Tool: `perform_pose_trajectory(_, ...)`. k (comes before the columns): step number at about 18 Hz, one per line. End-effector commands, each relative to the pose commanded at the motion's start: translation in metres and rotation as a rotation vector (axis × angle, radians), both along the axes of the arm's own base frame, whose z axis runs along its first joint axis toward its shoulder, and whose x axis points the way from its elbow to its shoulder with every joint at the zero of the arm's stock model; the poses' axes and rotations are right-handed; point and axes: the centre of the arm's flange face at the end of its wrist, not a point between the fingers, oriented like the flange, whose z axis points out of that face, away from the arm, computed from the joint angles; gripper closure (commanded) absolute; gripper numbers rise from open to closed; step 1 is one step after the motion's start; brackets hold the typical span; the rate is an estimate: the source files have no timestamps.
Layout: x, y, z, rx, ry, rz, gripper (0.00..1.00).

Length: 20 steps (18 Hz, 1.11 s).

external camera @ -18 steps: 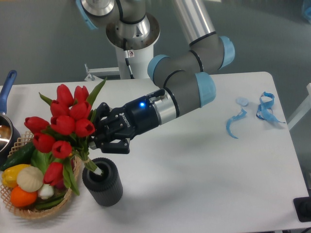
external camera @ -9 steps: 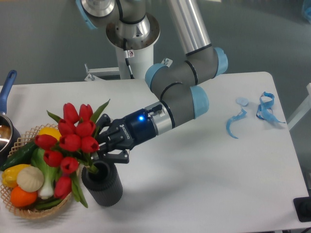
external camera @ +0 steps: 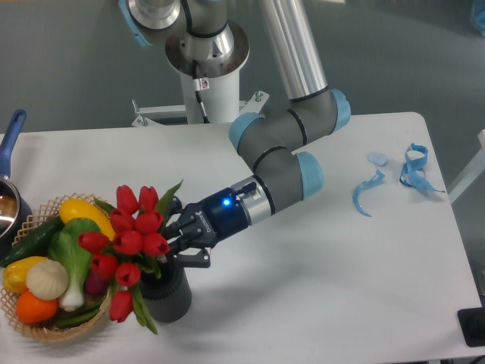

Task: Insert the flowers into the vase
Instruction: 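Push the tulip stems down into the black vase, then open the gripper to release the tulip stems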

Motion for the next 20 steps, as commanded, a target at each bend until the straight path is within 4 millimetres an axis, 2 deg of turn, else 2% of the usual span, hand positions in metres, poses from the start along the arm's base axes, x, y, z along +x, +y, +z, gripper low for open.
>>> perform_pose_trajectory(7,-0.008,-0.003,-0.015,-0.014,-0.02,0.012,0.82)
perform_pose_trajectory(8,-0.009,-0.004,-0.016,-0.015,-0.021,0.014,0.76)
perform_pose_trajectory(11,-0.015,-0.008,-0.015,-0.009,-0.016,0.026,0.46)
perform_pose_trajectory(12,-0.017,-0.009,-0.015,-0.008,-0.014,0.029,0.34)
perform_pose_trajectory(13,-0.018,-0.009,-0.015,-0.008,-0.011,0.029,0.14)
perform_pose_trajectory(14,-0.019,-0.01,-0.014,-0.007,-0.01,0.032,0.07)
perform_pose_trajectory(16,-0.022,-0.014,-0.015,-0.01,-0.012,0.04,0.01)
perform_pose_trajectory(20,-0.024,-0.014,-0.017,-0.076,0.053,0.052,0.0)
